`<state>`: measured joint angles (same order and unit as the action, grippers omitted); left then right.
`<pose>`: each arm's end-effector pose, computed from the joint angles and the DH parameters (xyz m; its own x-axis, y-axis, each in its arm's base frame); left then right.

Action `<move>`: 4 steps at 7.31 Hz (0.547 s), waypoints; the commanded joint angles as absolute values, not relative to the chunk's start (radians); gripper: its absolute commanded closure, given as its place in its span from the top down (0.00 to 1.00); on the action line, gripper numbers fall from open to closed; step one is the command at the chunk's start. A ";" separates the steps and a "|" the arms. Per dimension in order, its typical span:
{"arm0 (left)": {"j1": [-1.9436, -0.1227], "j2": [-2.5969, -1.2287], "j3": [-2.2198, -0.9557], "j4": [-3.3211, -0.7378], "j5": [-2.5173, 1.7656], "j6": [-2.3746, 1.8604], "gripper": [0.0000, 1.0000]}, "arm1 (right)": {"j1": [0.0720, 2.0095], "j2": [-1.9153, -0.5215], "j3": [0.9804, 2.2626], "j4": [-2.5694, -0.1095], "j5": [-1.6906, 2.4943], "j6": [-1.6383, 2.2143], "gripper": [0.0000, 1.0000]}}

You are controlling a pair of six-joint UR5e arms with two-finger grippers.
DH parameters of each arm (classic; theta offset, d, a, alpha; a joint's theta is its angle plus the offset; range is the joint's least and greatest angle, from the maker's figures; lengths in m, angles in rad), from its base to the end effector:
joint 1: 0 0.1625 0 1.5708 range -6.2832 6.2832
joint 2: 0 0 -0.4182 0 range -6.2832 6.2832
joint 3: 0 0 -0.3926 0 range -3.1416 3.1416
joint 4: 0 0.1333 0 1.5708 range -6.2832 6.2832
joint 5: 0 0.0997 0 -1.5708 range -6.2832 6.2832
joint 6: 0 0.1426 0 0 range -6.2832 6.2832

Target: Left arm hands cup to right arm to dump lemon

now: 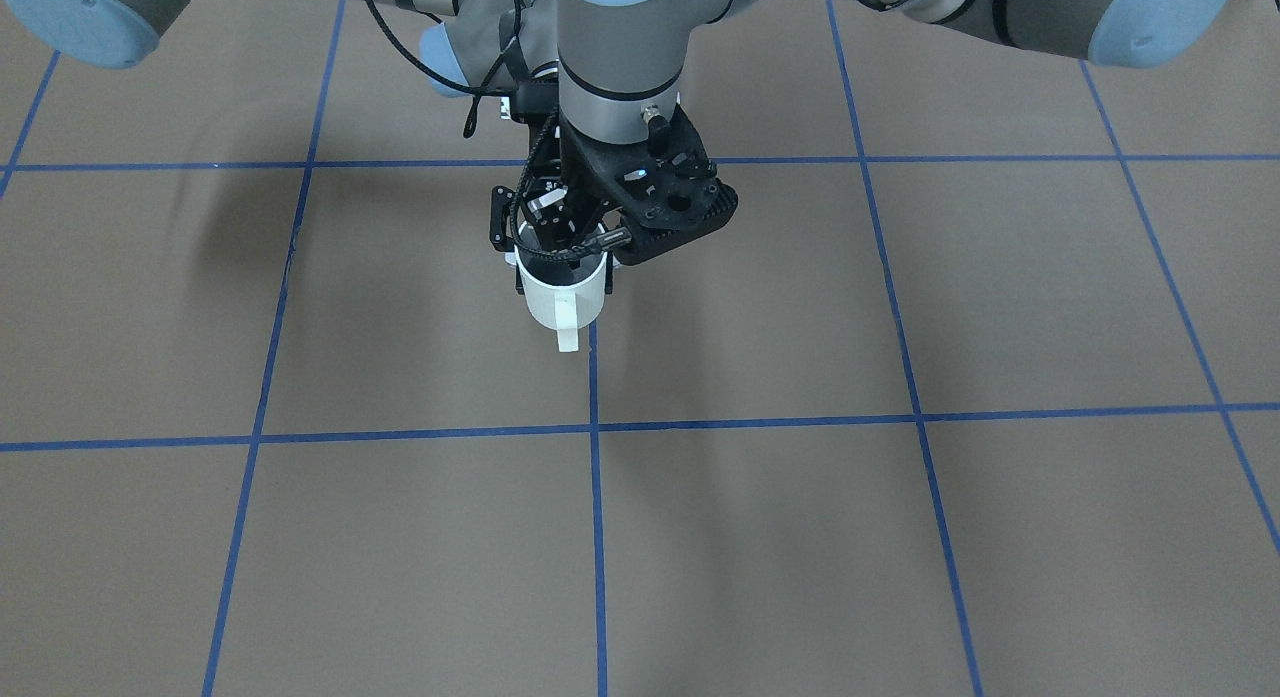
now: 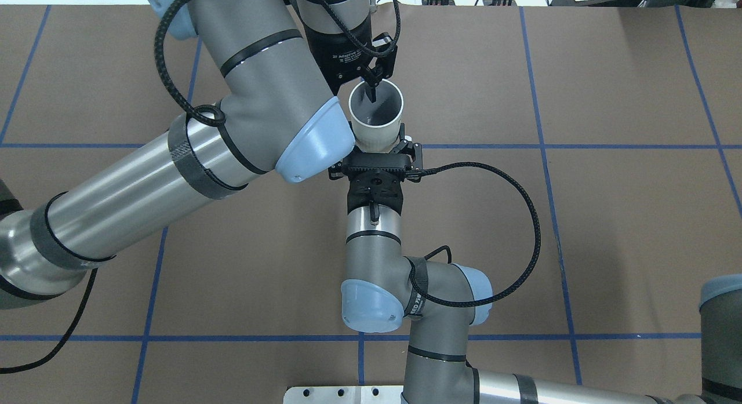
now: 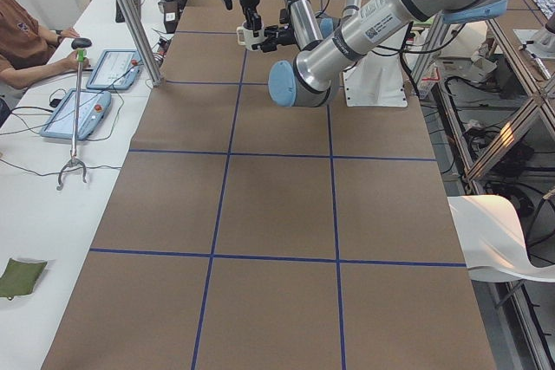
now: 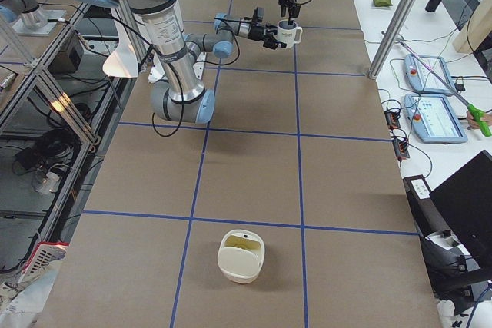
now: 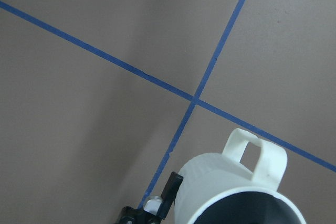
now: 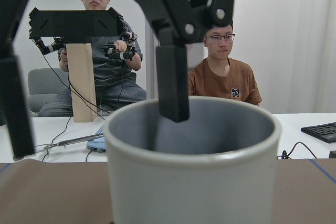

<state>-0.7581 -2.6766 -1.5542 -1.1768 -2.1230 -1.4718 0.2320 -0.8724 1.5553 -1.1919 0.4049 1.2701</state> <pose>0.4753 -0.5306 0.0314 0.5886 -0.4415 -0.6772 0.2846 0.8973 -0.3375 -0.5923 -0.4116 0.1754 0.7112 0.0481 0.7014 -0.6921 0.2231 0.6864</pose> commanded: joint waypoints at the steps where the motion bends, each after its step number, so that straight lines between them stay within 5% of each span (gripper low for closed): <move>1: -0.756 -2.677 -1.557 -1.177 -2.125 -1.474 0.65 | 0.232 -0.870 1.555 -1.192 0.405 1.270 0.05; 4: -0.756 -2.677 -1.559 -1.177 -2.125 -1.474 0.58 | 0.232 -0.870 1.555 -1.192 0.405 1.270 0.05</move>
